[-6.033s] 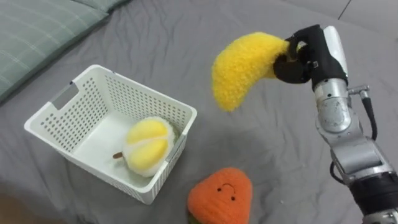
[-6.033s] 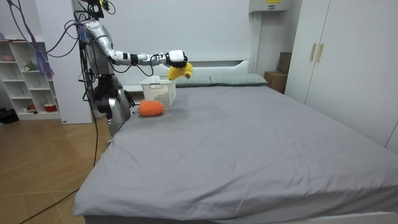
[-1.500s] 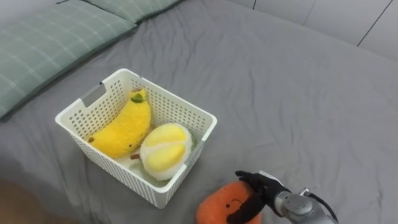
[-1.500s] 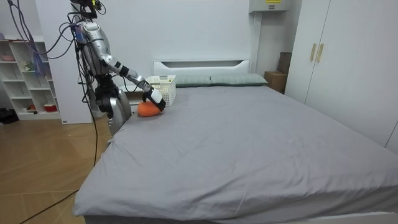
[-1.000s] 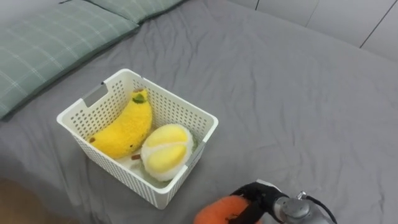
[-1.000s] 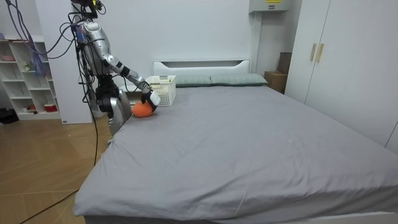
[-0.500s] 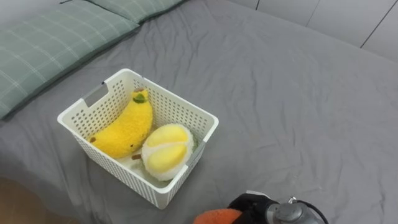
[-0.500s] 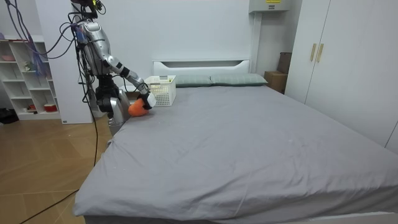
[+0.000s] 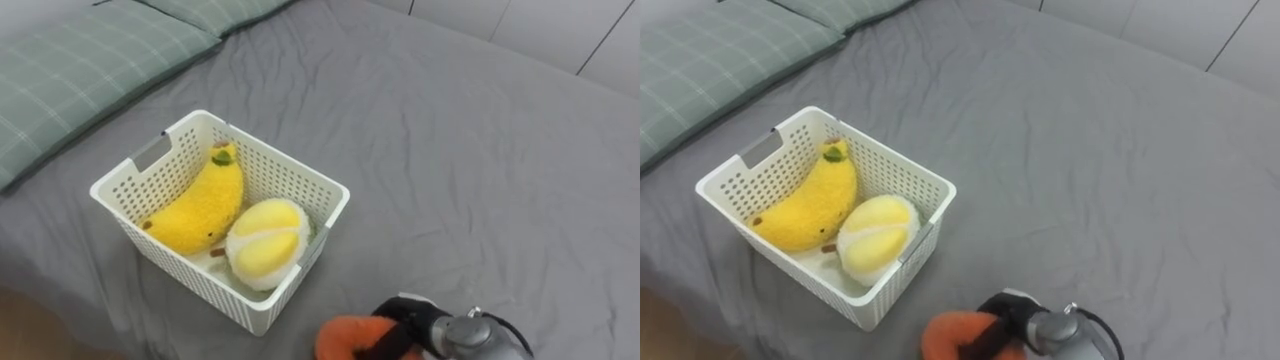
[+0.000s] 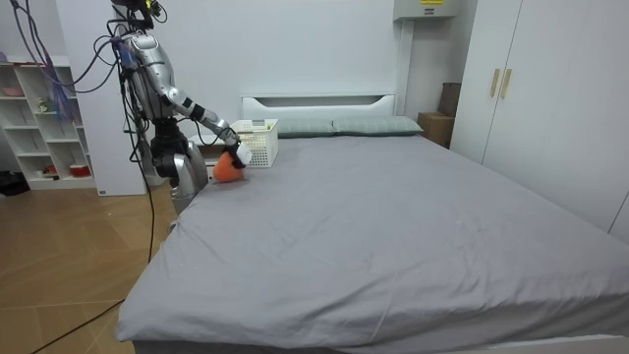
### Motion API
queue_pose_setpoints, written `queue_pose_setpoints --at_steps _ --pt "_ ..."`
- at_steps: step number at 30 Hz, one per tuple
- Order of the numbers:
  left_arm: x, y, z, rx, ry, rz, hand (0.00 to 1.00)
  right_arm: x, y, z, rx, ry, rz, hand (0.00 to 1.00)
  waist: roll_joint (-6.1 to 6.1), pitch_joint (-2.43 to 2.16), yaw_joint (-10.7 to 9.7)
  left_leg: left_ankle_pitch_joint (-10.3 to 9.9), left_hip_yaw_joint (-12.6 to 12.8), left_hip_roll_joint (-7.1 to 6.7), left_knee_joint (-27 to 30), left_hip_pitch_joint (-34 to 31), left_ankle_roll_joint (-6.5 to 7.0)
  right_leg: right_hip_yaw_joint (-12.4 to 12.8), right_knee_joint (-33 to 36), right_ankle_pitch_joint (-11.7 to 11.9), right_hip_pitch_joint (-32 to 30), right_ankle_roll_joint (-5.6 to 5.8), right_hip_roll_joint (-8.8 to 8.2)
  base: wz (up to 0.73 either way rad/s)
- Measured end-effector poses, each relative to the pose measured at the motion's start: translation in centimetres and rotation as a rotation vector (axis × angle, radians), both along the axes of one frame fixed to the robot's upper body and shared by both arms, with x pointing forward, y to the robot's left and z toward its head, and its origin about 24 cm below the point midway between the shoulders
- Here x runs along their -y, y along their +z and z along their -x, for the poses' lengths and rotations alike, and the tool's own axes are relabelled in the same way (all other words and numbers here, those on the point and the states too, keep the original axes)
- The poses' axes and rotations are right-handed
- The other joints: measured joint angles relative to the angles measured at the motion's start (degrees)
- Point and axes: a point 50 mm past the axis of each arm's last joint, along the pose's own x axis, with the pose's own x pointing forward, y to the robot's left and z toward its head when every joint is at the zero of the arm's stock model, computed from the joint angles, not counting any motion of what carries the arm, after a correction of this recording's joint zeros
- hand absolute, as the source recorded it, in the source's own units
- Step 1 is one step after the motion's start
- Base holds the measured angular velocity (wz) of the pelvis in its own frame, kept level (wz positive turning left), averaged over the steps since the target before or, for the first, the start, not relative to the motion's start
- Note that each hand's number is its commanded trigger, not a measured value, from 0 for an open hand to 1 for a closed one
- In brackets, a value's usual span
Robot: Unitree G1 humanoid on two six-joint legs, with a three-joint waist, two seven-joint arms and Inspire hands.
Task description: Collect toys from the bed
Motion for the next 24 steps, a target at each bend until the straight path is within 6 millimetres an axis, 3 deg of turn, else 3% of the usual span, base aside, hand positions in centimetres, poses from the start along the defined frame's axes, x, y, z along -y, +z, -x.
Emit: queue_pose_setpoints --at_steps 4,6,9,13,17,24 --pt "-0.2 0.1 -0.3 0.032 0.014 -0.016 0.00 0.3 3.8 -2.7 0.245 -0.093 -0.040 1.00 0.30 -0.18 -1.6 0.0 0.1 -0.03 0.0 0.2 0.01 0.0 0.0 0.0 0.2 0.00 -0.02 0.00" --pt "-0.3 0.1 -0.3 0.041 0.019 -0.019 0.00 0.4 5.6 -3.6 0.349 -0.124 -0.042 1.00 0.66 -0.08 -2.2 0.0 0.1 -0.04 -0.1 0.2 0.01 0.1 0.0 0.0 0.1 0.00 -0.02 0.00" --pt "-0.2 0.1 -0.1 0.044 0.029 -0.028 0.00 0.4 8.4 -4.6 0.513 -0.158 -0.047 1.00 1.16 -0.30 -3.2 0.0 0.3 -0.01 -0.3 0.4 0.01 0.2 0.0 0.0 0.2 0.00 0.00 -0.01" --pt "-0.3 0.1 0.3 0.043 0.033 -0.042 0.00 0.5 9.9 -5.1 0.603 -0.216 -0.074 1.00 1.64 -0.80 -3.9 0.1 0.5 0.01 -1.0 1.1 0.03 0.3 0.0 0.0 0.4 0.00 -0.01 -0.02" --pt "-0.4 0.2 0.1 0.052 0.034 -0.068 0.00 0.7 11.3 -5.3 0.678 -0.235 -0.072 1.00 1.55 -0.89 -4.1 0.2 0.8 0.08 -1.2 1.0 0.00 0.8 0.0 0.0 0.0 0.00 0.01 -0.05" --pt "-0.3 0.2 0.0 0.058 0.031 -0.067 0.00 -0.7 16.4 -5.6 0.888 -0.192 -0.141 1.00 1.56 -0.89 -3.6 0.2 0.9 0.11 -1.2 1.0 0.01 0.8 0.0 0.0 0.0 0.00 0.01 -0.01"
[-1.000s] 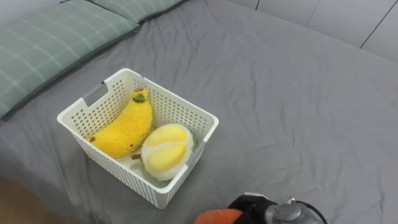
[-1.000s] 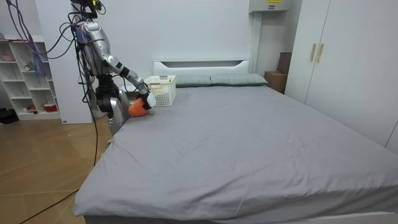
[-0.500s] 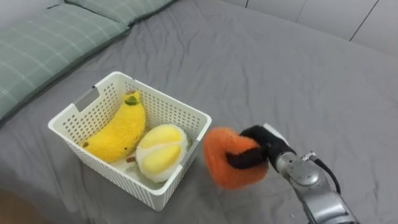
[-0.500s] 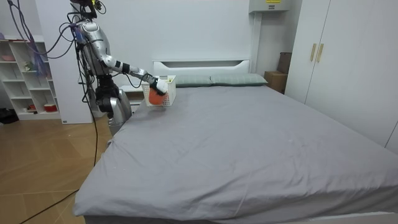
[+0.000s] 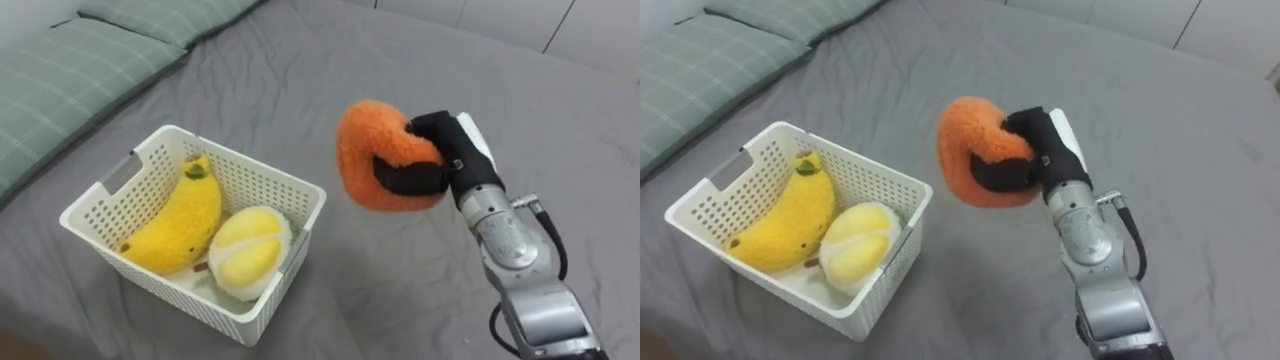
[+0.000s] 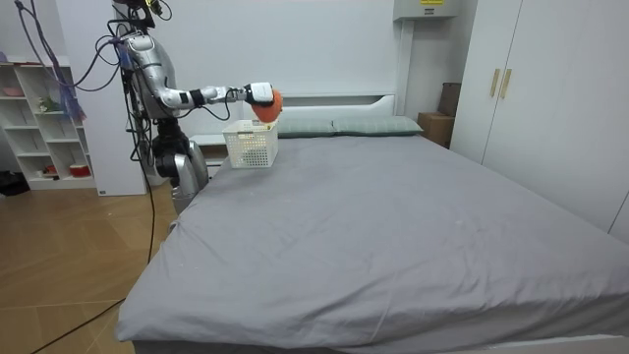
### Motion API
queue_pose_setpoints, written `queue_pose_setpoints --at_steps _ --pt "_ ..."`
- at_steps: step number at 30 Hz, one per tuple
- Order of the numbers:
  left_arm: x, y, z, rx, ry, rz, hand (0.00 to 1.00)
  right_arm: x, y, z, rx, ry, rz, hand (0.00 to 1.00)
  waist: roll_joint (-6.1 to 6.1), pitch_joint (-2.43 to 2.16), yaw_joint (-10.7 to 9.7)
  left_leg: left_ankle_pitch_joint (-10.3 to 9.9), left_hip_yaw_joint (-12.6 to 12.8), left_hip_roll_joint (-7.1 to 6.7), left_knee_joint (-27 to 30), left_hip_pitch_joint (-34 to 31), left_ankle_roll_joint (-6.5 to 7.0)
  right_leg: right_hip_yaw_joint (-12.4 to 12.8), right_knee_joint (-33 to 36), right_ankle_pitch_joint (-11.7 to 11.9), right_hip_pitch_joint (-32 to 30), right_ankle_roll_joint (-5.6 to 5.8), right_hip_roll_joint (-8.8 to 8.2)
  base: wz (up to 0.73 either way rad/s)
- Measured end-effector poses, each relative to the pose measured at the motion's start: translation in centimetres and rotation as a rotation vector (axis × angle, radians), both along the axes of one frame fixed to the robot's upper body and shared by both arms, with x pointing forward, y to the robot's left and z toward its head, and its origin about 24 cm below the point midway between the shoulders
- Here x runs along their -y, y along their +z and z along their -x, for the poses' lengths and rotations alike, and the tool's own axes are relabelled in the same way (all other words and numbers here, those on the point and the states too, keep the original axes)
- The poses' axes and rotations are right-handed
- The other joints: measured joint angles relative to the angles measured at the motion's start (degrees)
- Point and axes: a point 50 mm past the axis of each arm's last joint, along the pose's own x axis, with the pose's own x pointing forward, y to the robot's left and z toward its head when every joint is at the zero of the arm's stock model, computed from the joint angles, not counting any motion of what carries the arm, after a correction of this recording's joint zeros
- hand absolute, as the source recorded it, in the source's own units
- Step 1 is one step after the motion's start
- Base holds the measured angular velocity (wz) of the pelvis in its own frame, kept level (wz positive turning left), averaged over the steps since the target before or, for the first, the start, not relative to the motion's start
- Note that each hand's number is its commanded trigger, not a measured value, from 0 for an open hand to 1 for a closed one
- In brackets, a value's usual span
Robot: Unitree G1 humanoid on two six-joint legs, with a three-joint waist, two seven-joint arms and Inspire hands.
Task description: Collect toys from the bed
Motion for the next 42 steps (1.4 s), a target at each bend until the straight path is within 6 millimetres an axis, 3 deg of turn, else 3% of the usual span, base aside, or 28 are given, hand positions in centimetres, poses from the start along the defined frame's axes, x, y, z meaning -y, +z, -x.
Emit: queue_pose_setpoints --at_steps 8,11,13,15,18,22,24,25,26,27,42 --pt "0.1 0.0 0.0 -0.001 0.000 0.002 0.00 -1.2 1.9 -1.0 0.070 0.033 -0.020 1.00 0.09 0.07 2.4 0.0 -0.2 -0.01 -0.1 -0.1 -0.01 -0.1 0.0 0.0 -0.1 0.00 0.00 0.00" --pt "0.1 -0.1 0.1 -0.008 -0.009 0.000 0.00 -2.6 2.1 -1.0 0.078 0.080 0.001 1.00 -0.10 -0.01 3.3 0.0 -0.2 -0.01 -0.3 0.0 -0.05 -0.4 0.0 0.0 -0.3 0.00 -0.02 0.00" --pt "0.2 -0.1 -0.1 -0.012 -0.011 0.004 0.00 -3.5 2.0 -0.9 0.079 0.117 0.014 0.89 -0.28 0.04 4.2 0.1 -0.2 -0.02 -0.3 -0.1 -0.05 -0.7 0.0 0.0 -0.4 0.00 -0.02 0.00" --pt "0.2 -0.2 -0.1 -0.016 -0.011 0.006 0.00 -4.6 2.1 -0.8 0.081 0.158 0.031 0.65 -0.91 0.29 4.9 0.1 -0.5 -0.06 -0.4 -0.3 -0.05 -0.8 0.0 0.0 -0.4 0.00 -0.01 0.04" --pt "0.2 -0.2 -0.4 -0.011 -0.012 0.005 0.00 -5.8 2.2 -0.7 0.089 0.193 0.042 0.66 -1.74 0.64 6.0 0.1 -0.7 -0.07 -0.3 -0.5 -0.04 -0.9 -0.1 0.0 -0.5 0.00 0.00 0.04" --pt "0.3 -0.1 -0.6 -0.008 -0.021 0.006 0.00 -6.8 2.1 -0.6 0.085 0.229 0.044 0.61 -2.59 0.68 6.9 0.0 -1.3 -0.18 0.1 -1.4 -0.03 -1.7 -0.1 0.0 -0.9 0.00 -0.06 0.08" --pt "0.4 -0.1 -1.1 0.002 -0.033 0.008 0.00 -7.1 1.9 -0.5 0.078 0.237 0.046 0.51 -2.62 0.68 7.6 0.0 -1.8 -0.28 0.1 -1.6 -0.02 -2.4 -0.1 0.0 -0.9 0.00 -0.15 0.11" --pt "0.4 -0.1 -1.1 0.003 -0.034 0.007 0.00 -7.3 1.8 -0.5 0.075 0.240 0.047 0.39 -2.63 0.66 7.7 0.0 -1.9 -0.29 0.1 -1.7 -0.02 -2.4 -0.1 0.0 -1.0 0.00 -0.15 0.10" --pt "0.4 -0.1 -1.1 0.003 -0.034 0.007 0.00 -7.6 1.6 -0.6 0.066 0.250 0.051 0.09 -2.62 0.67 7.8 0.0 -1.9 -0.28 0.1 -1.8 -0.04 -2.4 -0.1 0.0 -1.0 0.00 -0.14 0.04" --pt "0.4 -0.1 -1.1 0.003 -0.034 0.008 0.00 -7.7 1.3 -0.6 0.057 0.253 0.052 0.00 -2.61 0.68 8.1 0.1 -2.0 -0.28 0.2 -1.9 -0.05 -2.5 -0.1 0.0 -1.0 0.00 -0.13 0.00" --pt "0.3 0.0 -2.0 0.007 -0.074 0.026 0.00 -7.4 -0.4 -1.1 -0.016 0.226 0.076 0.00 -3.66 0.81 9.1 0.1 -2.1 -0.32 0.1 -2.4 -0.03 -3.8 -0.1 0.0 -1.5 0.00 -0.20 0.00"
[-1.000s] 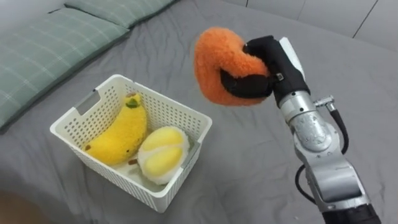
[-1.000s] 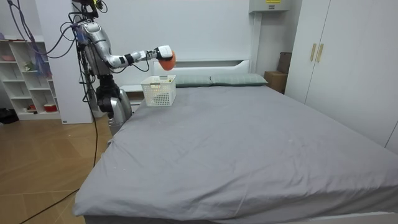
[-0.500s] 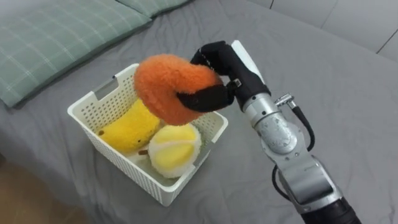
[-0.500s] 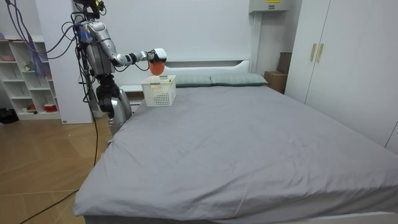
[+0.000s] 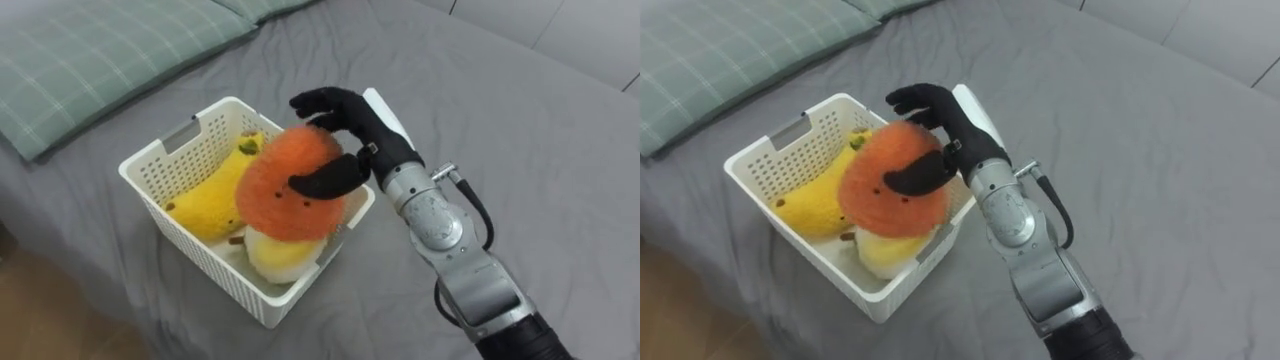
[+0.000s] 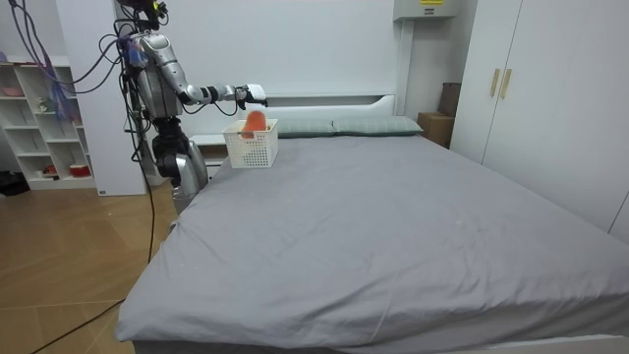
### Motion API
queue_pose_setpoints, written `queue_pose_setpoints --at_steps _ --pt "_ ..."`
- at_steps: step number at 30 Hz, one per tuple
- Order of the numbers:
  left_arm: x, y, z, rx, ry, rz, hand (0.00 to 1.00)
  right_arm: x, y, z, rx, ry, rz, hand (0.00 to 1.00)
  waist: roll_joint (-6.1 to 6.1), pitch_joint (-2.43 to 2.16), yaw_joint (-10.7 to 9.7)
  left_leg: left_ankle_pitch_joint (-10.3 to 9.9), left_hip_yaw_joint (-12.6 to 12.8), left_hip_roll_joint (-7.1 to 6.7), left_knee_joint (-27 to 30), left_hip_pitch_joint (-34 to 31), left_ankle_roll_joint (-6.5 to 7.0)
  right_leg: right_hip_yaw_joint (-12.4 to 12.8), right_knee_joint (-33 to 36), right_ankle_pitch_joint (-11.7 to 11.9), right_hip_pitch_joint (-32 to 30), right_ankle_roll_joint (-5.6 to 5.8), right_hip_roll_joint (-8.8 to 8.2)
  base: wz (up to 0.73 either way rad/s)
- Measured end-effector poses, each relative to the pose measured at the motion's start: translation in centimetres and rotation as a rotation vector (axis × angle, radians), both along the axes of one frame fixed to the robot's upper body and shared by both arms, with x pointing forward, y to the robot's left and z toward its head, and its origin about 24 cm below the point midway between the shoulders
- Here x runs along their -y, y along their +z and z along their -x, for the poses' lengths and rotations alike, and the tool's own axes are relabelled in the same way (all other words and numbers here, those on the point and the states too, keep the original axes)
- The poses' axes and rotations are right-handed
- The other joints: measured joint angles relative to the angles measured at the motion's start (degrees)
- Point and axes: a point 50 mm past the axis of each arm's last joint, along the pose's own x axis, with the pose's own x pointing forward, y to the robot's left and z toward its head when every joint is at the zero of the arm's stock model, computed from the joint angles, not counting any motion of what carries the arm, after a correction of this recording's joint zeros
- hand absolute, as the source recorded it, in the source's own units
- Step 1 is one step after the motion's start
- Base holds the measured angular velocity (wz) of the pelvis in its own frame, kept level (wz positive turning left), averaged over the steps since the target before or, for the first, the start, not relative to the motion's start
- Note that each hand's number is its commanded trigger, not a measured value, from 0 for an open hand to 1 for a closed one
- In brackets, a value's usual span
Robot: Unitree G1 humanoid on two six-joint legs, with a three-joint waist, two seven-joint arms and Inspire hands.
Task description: Collect toys from the bed
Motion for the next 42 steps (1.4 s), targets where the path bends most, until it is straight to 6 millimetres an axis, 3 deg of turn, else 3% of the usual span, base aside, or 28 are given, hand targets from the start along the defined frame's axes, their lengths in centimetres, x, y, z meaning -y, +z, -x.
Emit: queue_pose_setpoints --at_steps 20,28,42 --pt "-0.2 0.3 -0.7 0.016 -0.038 -0.013 0.00 0.1 -0.4 0.0 -0.003 -0.026 0.008 0.00 -0.15 0.03 -0.2 0.0 0.0 0.00 0.1 -0.6 0.00 -0.1 0.0 0.0 -0.5 0.00 -0.01 0.00" --pt "-0.2 0.2 -0.7 0.015 -0.038 -0.010 0.00 0.2 -0.6 -0.1 -0.009 -0.029 0.012 0.00 0.28 0.33 -0.2 0.0 -0.1 -0.01 0.1 -0.7 0.00 -0.1 0.0 0.0 -0.6 0.00 -0.01 0.00" --pt "-0.2 0.2 -0.7 0.013 -0.035 -0.003 0.00 0.4 -1.1 -0.1 -0.025 -0.044 0.019 0.00 0.31 0.28 -0.3 0.1 -0.1 0.00 0.1 -0.6 0.00 -0.1 0.0 0.0 -0.6 0.00 0.00 0.00"
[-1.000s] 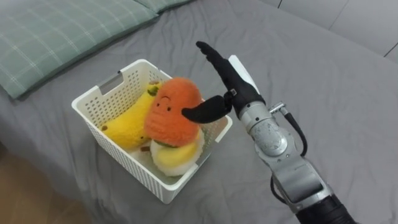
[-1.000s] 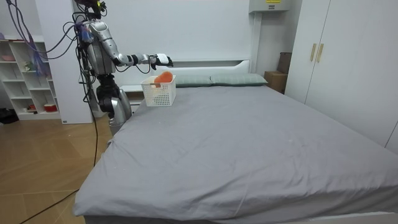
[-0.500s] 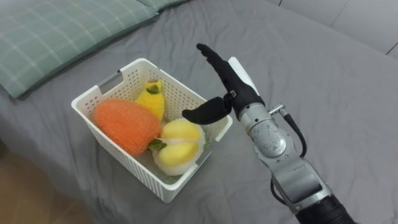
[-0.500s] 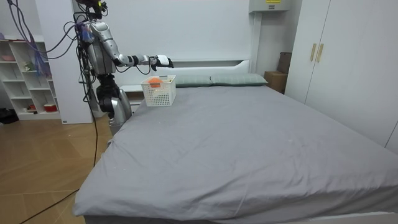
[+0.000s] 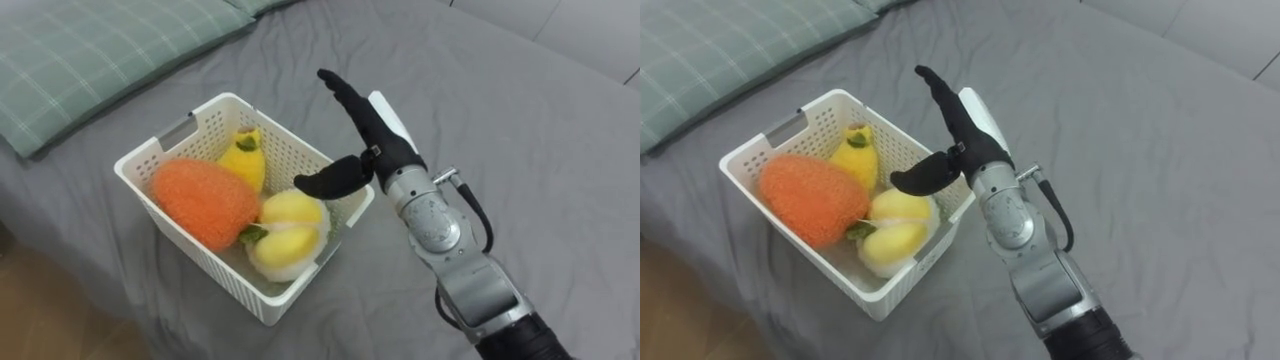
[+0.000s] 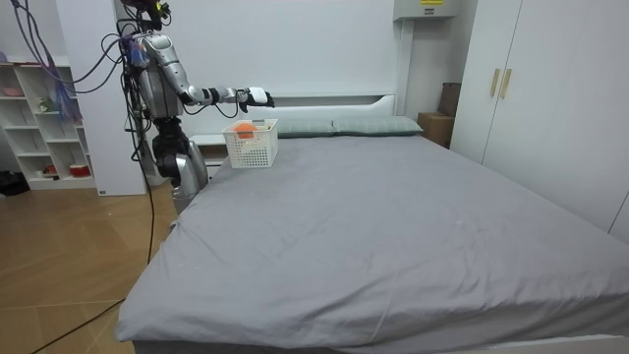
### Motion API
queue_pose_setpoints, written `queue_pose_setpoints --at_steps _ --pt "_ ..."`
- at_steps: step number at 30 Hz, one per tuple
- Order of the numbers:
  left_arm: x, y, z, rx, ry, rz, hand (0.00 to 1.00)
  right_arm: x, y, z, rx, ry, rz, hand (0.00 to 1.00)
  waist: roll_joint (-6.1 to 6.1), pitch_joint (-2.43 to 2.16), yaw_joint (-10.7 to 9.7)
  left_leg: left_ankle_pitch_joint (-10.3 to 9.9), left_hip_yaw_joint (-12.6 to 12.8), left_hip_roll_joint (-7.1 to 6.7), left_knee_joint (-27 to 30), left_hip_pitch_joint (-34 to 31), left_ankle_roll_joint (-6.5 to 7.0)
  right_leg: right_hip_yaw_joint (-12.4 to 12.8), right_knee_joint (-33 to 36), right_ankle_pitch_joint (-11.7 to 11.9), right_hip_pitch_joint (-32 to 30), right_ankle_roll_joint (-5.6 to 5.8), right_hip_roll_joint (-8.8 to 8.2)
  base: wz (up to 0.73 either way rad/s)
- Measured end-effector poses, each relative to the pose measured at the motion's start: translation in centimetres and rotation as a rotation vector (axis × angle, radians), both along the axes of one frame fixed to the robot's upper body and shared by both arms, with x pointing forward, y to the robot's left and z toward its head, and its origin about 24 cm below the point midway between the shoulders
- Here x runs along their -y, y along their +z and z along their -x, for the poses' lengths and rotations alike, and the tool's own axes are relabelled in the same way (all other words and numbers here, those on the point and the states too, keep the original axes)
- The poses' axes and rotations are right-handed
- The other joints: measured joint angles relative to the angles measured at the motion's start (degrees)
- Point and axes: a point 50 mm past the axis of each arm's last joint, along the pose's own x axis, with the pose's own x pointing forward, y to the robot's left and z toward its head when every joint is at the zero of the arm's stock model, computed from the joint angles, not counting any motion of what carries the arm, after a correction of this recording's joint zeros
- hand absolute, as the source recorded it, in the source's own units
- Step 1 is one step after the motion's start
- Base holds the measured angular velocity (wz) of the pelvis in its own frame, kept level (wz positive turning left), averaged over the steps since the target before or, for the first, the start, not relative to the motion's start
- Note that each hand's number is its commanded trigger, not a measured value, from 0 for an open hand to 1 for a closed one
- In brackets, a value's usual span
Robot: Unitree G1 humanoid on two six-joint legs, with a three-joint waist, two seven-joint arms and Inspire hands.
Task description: Collect toys from the bed
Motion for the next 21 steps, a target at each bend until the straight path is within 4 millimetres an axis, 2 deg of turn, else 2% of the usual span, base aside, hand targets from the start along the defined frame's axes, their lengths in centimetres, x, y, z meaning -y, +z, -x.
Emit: queue_pose_setpoints --at_steps 6,8,10,13,14,16,17,19,21 --pt "-0.1 0.0 0.4 -0.003 0.002 -0.002 0.00 0.6 -0.1 -0.2 -0.041 -0.032 -0.105 0.00 -0.07 -0.08 -0.5 0.0 -0.1 0.00 0.6 0.1 0.01 0.0 0.0 0.0 0.4 0.00 0.02 0.01" --pt "-0.2 0.0 0.5 -0.003 0.008 -0.009 0.00 1.0 0.0 -0.3 -0.052 -0.059 -0.166 0.00 0.07 0.02 -1.6 0.0 -0.2 -0.01 0.8 0.3 0.02 -0.1 0.0 0.0 0.8 0.00 0.01 0.04" --pt "-0.3 0.0 0.9 -0.001 0.015 -0.023 0.00 2.1 0.3 -0.5 -0.047 -0.124 -0.268 0.00 0.40 0.21 -2.4 0.0 -0.2 -0.04 0.8 0.9 0.04 -0.1 0.0 0.0 1.3 0.00 -0.01 0.00" --pt "-0.3 0.0 1.7 -0.004 0.027 -0.026 0.00 4.1 0.4 -0.5 -0.023 -0.221 -0.361 0.00 1.01 0.08 -3.9 0.0 0.0 0.00 1.0 1.1 0.04 0.2 0.1 0.0 1.4 0.01 -0.04 -0.01" --pt "-0.3 -0.1 1.9 -0.007 0.029 -0.026 0.00 4.5 0.3 -0.5 -0.028 -0.240 -0.388 0.00 1.21 -0.01 -4.4 -0.1 0.1 0.02 1.1 1.1 0.05 0.2 0.1 0.0 1.5 0.01 -0.05 -0.06" --pt "-0.5 -0.1 2.9 -0.018 0.061 -0.034 0.00 6.5 -0.4 0.0 -0.056 -0.334 -0.502 0.00 2.03 -0.50 -6.5 0.0 0.4 0.08 1.0 1.4 0.10 0.4 0.1 0.0 1.7 0.01 -0.09 -0.04" --pt "-0.7 0.0 3.1 -0.020 0.071 -0.038 0.00 7.1 -0.5 0.1 -0.062 -0.356 -0.525 0.00 2.17 -0.56 -7.0 0.0 0.6 0.10 0.9 1.7 0.11 0.4 0.1 0.0 1.8 0.01 -0.10 -0.09" --pt "-1.0 0.0 4.1 -0.028 0.102 -0.058 0.00 9.8 -1.4 1.1 -0.078 -0.460 -0.604 0.00 3.06 -1.14 -8.6 0.0 1.9 0.31 0.4 2.2 0.14 1.8 0.2 0.0 1.9 0.01 -0.08 -0.24" --pt "-1.2 0.1 4.6 -0.032 0.126 -0.064 0.00 11.5 -1.7 1.6 -0.084 -0.542 -0.670 0.00 3.63 -1.40 -10.4 0.1 2.8 0.46 -0.2 2.3 0.18 2.7 0.3 0.0 1.3 0.01 -0.05 -0.31"
